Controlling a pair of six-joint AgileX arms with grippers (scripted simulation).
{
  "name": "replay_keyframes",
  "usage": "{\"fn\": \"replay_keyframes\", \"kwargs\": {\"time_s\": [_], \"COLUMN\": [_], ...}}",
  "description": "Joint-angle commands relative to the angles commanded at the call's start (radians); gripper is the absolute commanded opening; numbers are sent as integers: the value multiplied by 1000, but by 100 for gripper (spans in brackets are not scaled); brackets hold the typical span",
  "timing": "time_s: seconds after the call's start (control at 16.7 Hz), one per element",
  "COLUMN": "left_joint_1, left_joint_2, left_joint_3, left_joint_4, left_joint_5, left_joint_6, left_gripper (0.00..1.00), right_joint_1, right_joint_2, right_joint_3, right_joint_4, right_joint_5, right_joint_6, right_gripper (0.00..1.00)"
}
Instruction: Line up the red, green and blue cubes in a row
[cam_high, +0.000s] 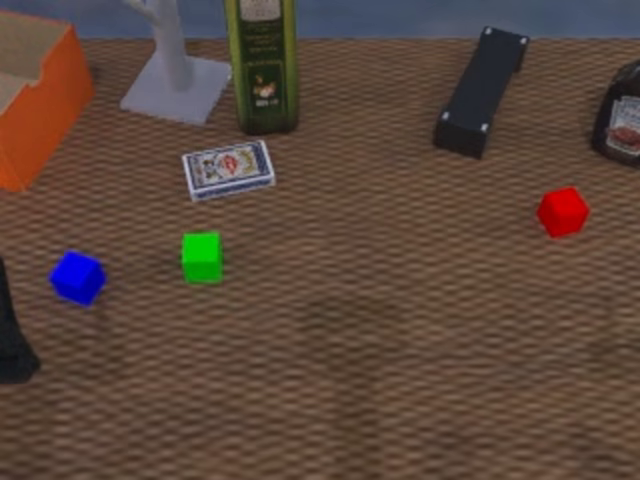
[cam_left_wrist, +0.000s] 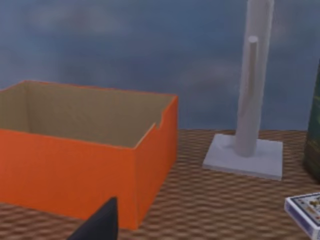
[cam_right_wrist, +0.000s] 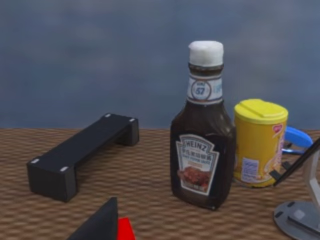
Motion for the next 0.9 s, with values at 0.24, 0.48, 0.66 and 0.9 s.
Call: {"fn": "replay_keyframes", "kwargs": {"time_s": [0.24,0.48,0.66,0.9], "left_joint_1": [0,0,0,0], "left_joint_2": [0,0,0,0], "left_joint_3": [0,0,0,0], "left_joint_4": [0,0,0,0], "left_joint_5": [0,0,0,0], "left_joint_6": [0,0,0,0], "left_gripper": [100,100,100,100], "right_joint_1": [5,23,39,65], "right_joint_2": [30,216,463,907], "right_joint_3": [30,217,451,825], "right_joint_4": [-21,-143,-287,-526], "right_joint_5": [-2,-5,-3,3], "right_joint_6": [-2,-13,-27,-52], "right_gripper": [100,100,100,100]}}
